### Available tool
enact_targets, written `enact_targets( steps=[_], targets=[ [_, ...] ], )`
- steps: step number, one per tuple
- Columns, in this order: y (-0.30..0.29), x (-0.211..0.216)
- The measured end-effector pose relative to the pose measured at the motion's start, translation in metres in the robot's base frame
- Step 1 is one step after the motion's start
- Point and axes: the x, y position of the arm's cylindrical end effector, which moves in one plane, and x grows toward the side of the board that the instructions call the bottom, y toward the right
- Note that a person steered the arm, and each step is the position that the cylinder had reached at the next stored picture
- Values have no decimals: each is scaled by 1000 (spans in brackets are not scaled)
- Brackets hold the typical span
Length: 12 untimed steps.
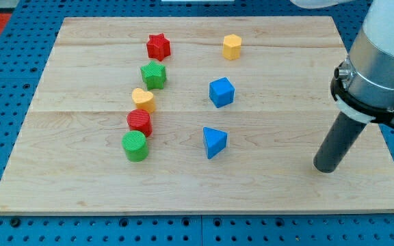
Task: Push the blue triangle to diagonally right of green circle
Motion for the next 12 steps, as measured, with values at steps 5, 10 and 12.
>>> enact_targets(
  steps=[5,10,12],
  targets=[
    [-70,3],
    [-328,10],
    [-242,-30]
  ],
)
